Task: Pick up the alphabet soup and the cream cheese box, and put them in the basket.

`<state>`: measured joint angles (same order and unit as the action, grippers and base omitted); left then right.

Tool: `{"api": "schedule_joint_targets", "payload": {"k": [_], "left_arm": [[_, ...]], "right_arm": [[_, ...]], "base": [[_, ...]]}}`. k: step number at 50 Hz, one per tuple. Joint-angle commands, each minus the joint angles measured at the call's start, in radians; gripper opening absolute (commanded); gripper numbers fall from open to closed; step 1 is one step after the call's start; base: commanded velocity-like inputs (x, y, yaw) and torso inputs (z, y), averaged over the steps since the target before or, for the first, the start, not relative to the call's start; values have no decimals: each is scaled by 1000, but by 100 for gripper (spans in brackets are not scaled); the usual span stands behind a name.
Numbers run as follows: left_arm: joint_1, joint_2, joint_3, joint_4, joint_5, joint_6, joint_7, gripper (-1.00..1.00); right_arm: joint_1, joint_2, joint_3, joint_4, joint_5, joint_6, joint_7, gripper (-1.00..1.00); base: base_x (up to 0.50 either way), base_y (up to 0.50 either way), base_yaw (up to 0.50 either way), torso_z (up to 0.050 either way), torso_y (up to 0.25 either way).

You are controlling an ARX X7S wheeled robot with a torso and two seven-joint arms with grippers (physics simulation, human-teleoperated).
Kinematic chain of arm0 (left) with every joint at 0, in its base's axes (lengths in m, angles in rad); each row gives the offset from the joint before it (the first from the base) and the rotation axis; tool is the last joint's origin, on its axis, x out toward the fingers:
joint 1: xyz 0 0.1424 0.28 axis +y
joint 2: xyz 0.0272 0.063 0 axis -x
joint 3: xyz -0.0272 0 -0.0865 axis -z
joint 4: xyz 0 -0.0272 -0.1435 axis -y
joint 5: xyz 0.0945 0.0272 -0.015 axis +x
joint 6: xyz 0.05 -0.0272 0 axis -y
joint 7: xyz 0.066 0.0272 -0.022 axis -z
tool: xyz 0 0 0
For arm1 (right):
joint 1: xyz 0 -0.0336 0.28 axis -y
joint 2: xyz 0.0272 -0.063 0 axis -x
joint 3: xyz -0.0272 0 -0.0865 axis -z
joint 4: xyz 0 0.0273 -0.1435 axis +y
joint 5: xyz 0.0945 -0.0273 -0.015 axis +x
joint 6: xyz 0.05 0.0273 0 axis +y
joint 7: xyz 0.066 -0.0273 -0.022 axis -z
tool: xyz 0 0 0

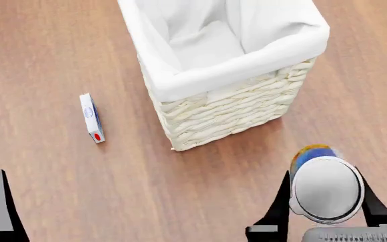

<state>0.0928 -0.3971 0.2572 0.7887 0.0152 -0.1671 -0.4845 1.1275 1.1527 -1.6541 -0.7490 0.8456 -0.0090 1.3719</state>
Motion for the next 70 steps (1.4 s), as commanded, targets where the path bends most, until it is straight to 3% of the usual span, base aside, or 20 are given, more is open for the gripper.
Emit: {"api": "schedule_joint_targets", "payload": {"k": [1,9,21,29,34,40,56,70], "left_arm": [[-4,-4,1,-23,-13,20,4,100],[-22,2,17,-41,-19,25,12,100],[-31,6,38,-51,-15,21,16,100],[-39,5,42,-42,-22,11,20,100],[-37,4,43,-40,-19,12,18,100],[-38,0,37,-40,-26,16,17,100],[-42,-4,35,-62,-36,30,16,100],[-35,-6,36,-63,-35,37,8,100]], "right_arm": [[355,52,196,-138,-14,231,-57,-100],[555,-69,322,1,60,231,-240,-100],[675,-367,422,539,307,136,-705,-100],[751,-567,427,898,506,259,-952,-100],[811,-734,398,1253,583,394,-1151,-100],[848,-842,360,1479,536,408,-1228,-100],[804,-948,317,1706,482,380,-1325,-100],[784,-977,298,1768,457,374,-1354,-100]], "base": [[0,0,0,0,0],[0,0,0,0,0],[1,0,0,0,0],[0,0,0,0,0],[0,0,0,0,0],[0,0,0,0,0],[0,0,0,0,0],[0,0,0,0,1]]}}
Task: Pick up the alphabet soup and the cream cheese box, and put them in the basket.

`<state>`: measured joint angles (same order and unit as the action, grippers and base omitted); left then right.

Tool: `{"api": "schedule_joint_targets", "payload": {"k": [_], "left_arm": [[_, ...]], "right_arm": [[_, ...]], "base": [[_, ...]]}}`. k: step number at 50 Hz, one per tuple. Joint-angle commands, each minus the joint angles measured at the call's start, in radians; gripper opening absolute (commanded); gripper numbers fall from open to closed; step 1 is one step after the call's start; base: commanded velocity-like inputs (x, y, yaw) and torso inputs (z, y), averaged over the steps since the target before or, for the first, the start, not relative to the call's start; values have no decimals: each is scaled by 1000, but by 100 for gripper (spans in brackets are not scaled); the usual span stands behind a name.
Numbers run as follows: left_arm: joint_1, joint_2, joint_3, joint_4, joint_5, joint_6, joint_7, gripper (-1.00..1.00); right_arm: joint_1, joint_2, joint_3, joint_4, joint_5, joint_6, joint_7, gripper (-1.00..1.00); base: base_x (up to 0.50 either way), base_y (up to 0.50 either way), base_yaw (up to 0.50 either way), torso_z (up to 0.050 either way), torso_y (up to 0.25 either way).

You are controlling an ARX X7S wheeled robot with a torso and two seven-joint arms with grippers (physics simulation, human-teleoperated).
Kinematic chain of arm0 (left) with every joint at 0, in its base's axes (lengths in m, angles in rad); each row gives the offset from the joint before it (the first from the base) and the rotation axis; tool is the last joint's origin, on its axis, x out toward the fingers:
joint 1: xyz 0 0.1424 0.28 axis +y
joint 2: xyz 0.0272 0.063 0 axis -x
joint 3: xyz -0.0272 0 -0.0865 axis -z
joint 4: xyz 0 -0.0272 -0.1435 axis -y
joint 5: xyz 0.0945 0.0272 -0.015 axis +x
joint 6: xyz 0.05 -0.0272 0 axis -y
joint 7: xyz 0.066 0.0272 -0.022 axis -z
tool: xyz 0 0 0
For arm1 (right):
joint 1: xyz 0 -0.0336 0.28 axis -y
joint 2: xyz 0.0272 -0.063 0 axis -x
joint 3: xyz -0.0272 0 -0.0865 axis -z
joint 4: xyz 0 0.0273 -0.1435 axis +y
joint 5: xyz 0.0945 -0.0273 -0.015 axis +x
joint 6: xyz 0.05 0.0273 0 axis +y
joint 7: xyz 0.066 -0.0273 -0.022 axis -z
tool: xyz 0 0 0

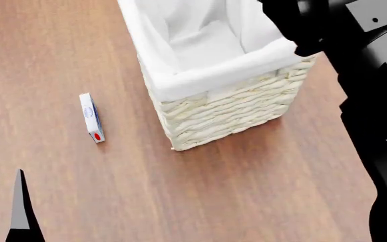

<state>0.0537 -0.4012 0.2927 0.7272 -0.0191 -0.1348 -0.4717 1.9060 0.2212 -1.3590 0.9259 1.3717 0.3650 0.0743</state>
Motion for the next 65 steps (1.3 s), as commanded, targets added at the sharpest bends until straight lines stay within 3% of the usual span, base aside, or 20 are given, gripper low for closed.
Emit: {"api": "schedule_joint_targets", "payload": {"k": [1,65], "left_arm": [[5,-2,2,0,1,5,-5,100],[6,-17,7,-7,-7,12,-20,100]], "right_arm": [[-4,-39,3,82,-69,-5,-47,-100],[-133,-31,-36,60,-124,-33,-36,-100]], "base": [[0,0,0,0,0],[0,0,0,0,1]]}}
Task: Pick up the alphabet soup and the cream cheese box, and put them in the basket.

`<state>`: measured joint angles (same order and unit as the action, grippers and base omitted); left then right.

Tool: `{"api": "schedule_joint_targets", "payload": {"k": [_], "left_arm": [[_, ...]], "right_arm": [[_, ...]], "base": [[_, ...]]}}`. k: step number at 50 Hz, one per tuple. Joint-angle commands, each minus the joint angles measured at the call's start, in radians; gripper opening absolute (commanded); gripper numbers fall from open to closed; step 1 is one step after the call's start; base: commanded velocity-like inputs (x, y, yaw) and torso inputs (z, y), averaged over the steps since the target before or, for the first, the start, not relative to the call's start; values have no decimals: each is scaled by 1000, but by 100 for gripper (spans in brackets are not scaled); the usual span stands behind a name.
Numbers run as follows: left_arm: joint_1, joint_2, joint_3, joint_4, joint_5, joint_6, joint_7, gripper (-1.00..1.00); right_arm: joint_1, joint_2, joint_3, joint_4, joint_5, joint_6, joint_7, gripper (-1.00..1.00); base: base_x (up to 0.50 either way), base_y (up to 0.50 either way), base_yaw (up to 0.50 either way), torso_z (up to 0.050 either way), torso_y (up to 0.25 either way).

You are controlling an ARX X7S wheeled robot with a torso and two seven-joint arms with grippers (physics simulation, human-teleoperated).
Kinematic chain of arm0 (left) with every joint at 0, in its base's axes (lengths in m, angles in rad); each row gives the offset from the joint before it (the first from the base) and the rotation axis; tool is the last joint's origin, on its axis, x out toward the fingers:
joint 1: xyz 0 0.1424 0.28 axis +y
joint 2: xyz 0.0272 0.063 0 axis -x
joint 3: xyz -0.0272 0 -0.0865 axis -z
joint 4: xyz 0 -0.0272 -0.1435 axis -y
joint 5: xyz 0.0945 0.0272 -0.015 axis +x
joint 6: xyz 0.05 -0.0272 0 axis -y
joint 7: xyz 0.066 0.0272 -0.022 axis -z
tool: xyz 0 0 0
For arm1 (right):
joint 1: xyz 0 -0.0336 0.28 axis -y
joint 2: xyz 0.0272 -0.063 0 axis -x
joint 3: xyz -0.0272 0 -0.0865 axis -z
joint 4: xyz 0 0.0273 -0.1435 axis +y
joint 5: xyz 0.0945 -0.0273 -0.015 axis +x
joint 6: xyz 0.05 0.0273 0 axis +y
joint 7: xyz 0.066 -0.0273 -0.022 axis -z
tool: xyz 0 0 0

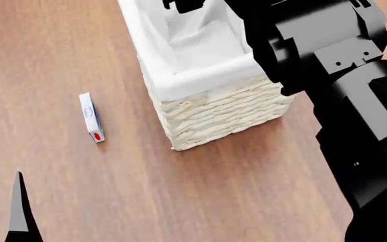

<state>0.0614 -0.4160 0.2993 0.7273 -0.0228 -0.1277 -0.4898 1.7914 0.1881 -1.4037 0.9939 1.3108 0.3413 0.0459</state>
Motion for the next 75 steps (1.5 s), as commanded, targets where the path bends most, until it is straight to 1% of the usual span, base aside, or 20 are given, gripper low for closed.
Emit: {"api": "schedule_joint_targets", "payload": {"k": [1,14,19,34,40,41,60,65,67,73,74,75], "left_arm": [[-2,-2,0,-8,-4,5,-2,100],[1,-6,-3,-4,-9,5,-5,100],[1,-7,-2,-3,-11,5,-6,100],[3,-9,0,-5,-11,9,-9,100],[5,-11,-1,-9,-13,15,-11,100],[3,-10,-1,-9,-14,12,-11,100],[4,-14,0,-15,-16,20,-16,100],[2,-14,0,-16,-18,19,-16,100],[-1,-13,4,-21,-17,20,-14,100],[-15,-10,12,-21,-18,9,-10,100],[-16,-10,14,-22,-18,9,-9,100],[-18,-9,17,-24,-17,8,-8,100]], "right_arm": [[-20,4,9,-11,-63,-9,-7,-100],[-45,-2,-3,-10,-79,-14,-5,-100],[-31,-11,-4,8,-80,-2,-14,-100],[-48,4,-6,-26,-85,-5,4,-100],[-55,-13,-11,10,-95,-12,-8,-100],[-55,-14,-12,11,-96,-12,-9,100],[-56,-18,-15,14,-108,-12,-7,100],[-59,0,-14,-22,-112,-16,23,100],[-50,34,-4,-88,-105,-17,63,100],[-9,177,21,-381,-103,-18,224,100],[-5,196,36,-416,-79,-9,227,100],[12,235,34,-501,-97,-12,275,100]], "base": [[0,0,0,0,0],[0,0,0,0,1],[0,0,0,0,0],[0,0,0,0,1],[0,0,0,0,2],[0,0,0,0,0],[0,0,0,0,0],[0,0,0,0,0],[0,0,0,0,0],[0,0,0,0,0],[0,0,0,0,0],[0,0,0,0,0]]}}
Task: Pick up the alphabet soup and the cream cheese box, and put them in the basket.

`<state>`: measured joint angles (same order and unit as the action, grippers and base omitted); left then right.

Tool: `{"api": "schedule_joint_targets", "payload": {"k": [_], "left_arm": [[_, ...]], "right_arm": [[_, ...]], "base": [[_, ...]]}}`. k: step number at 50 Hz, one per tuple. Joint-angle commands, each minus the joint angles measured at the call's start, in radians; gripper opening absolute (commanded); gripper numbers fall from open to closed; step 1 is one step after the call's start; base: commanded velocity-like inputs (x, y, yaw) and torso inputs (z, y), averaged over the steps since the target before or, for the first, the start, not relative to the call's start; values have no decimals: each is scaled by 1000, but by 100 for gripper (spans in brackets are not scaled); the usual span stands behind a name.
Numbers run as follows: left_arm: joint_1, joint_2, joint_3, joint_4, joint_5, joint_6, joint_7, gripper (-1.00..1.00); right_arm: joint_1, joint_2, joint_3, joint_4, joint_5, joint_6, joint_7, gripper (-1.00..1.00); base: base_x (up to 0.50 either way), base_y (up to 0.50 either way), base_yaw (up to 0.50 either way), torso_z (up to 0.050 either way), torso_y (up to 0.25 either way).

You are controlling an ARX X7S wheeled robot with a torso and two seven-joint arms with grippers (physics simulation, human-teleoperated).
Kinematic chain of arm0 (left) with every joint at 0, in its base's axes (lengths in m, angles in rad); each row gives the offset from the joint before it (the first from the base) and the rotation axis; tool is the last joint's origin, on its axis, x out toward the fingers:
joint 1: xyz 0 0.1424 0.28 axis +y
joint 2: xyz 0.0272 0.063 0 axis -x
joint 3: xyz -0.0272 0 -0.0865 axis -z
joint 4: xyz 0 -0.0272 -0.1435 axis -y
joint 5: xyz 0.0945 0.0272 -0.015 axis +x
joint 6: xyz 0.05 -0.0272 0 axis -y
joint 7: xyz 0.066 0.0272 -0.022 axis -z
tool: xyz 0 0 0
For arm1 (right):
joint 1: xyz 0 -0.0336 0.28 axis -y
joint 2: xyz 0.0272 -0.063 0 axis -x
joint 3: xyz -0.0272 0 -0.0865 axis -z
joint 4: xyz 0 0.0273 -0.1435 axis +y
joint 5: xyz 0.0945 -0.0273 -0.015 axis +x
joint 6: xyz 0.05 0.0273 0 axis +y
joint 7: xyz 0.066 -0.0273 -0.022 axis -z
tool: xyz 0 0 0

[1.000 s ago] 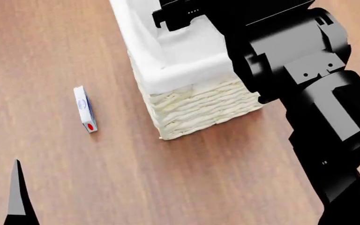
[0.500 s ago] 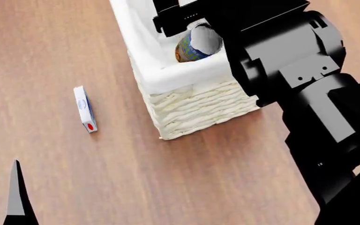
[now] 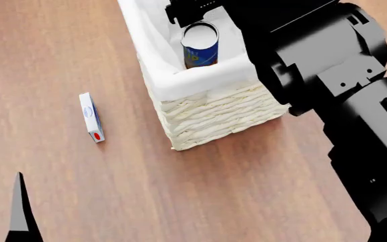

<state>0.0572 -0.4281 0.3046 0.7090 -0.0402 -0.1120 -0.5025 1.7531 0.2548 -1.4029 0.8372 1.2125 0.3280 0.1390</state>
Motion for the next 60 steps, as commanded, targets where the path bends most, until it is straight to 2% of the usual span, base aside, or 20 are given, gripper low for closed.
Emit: {"api": "schedule_joint_targets", "payload": {"k": [1,6,11,14,15,24,33,40,49,60], "left_arm": [[-14,2,12,-3,0,-10,4,100],[-18,4,20,-4,3,-14,5,100],[-21,3,22,-7,2,-13,7,100],[-24,3,26,-15,3,-10,9,100],[-24,3,26,-15,3,-9,9,100],[-35,5,38,-20,4,-12,14,100],[-49,3,50,-1,10,-38,19,100],[-51,1,50,-6,4,-33,22,100],[-68,1,51,-24,-6,-30,29,100],[-107,3,58,-25,-8,-40,41,100]], "right_arm": [[55,190,49,-387,32,14,184,100],[87,304,71,-633,37,24,294,100],[67,383,83,-787,49,17,363,100],[50,444,80,-896,-10,-11,446,100],[33,469,93,-926,21,-22,457,100],[-114,610,61,-1123,-109,-122,629,100],[-203,681,47,-1244,-159,-183,711,100],[-362,745,3,-1339,-297,-288,848,100],[-520,742,-50,-1324,-411,-391,919,100],[-609,729,-79,-1290,-471,-458,932,100]], "base": [[0,0,0,0,0],[0,0,0,0,0],[0,0,0,0,0],[0,0,0,0,0],[0,0,0,0,0],[0,0,0,0,0],[0,0,0,0,0],[0,0,0,0,0],[0,0,0,0,0],[0,0,0,0,0]]}}
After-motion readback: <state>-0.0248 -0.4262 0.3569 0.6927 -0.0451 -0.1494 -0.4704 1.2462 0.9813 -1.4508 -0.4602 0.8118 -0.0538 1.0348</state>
